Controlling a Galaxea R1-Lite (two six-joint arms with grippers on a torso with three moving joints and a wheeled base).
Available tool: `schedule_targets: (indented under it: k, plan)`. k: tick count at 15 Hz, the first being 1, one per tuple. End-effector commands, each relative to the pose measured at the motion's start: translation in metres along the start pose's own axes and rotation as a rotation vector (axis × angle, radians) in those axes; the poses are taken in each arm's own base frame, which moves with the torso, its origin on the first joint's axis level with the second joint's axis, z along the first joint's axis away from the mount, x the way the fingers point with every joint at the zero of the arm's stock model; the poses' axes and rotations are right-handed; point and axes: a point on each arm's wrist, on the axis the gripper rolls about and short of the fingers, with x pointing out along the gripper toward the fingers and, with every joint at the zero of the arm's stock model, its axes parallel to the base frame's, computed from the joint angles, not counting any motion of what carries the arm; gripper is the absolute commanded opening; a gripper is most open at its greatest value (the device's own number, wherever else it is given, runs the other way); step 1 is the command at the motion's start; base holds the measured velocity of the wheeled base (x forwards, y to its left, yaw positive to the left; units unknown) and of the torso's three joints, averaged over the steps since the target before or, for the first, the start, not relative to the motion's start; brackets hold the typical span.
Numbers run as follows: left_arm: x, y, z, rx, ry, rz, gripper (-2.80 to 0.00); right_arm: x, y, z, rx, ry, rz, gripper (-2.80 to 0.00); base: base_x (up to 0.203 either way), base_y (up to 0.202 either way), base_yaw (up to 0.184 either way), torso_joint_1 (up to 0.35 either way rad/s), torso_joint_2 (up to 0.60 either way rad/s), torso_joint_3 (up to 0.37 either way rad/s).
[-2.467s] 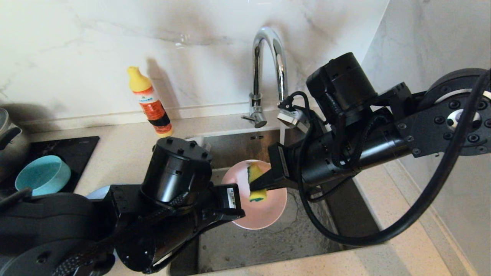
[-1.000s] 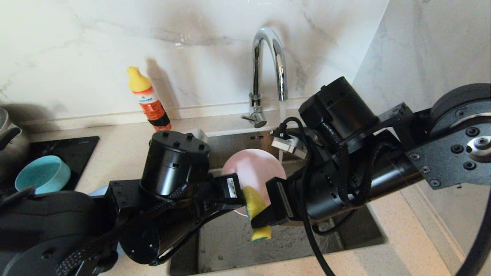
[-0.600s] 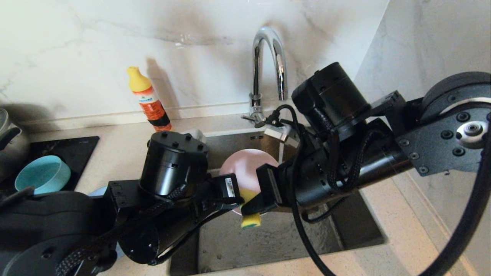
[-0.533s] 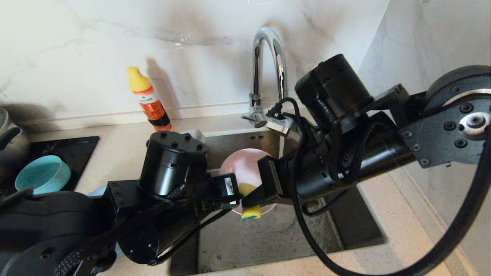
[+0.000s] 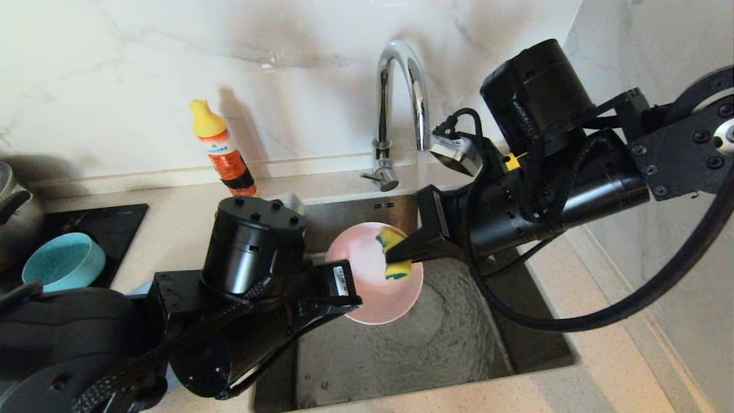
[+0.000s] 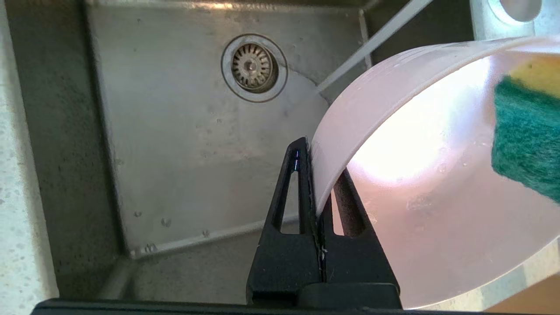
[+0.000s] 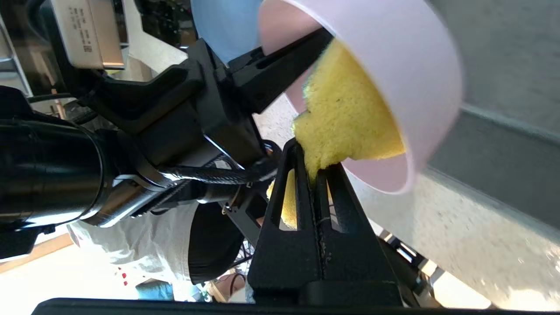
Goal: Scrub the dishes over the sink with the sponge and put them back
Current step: Wipe the bowl
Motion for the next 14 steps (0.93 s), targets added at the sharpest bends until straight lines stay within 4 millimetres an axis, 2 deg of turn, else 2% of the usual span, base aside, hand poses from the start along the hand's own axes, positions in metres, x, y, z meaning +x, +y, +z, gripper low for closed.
schedule_targets:
  k: [1, 6, 10, 14]
  plan:
    - [0.0, 0.0, 0.001, -0.007, -0.006, 0.002, -2.8, -0.011, -0.001, -0.002, 0.008, -0.008, -0.003, -2.8, 0.0, 0.0, 0.0, 0.0, 0.0, 0.0]
    - [-0.001, 0.0, 0.003, -0.011, -0.014, 0.001, -2.8, -0.014, -0.011, -0.017, 0.033, 0.041, -0.038, -2.8, 0.0, 0.0, 0.0, 0.0, 0.0, 0.0]
    - [0.0, 0.002, 0.006, -0.017, -0.022, 0.009, -2.8, 0.004, -0.005, -0.029, 0.015, 0.106, -0.029, -2.8, 0.0, 0.0, 0.0, 0.0, 0.0, 0.0]
    - [0.002, 0.003, 0.007, -0.021, -0.024, 0.015, -2.8, 0.032, 0.008, -0.044, -0.015, 0.193, -0.014, -2.8, 0.0, 0.0, 0.0, 0.0, 0.0, 0.0]
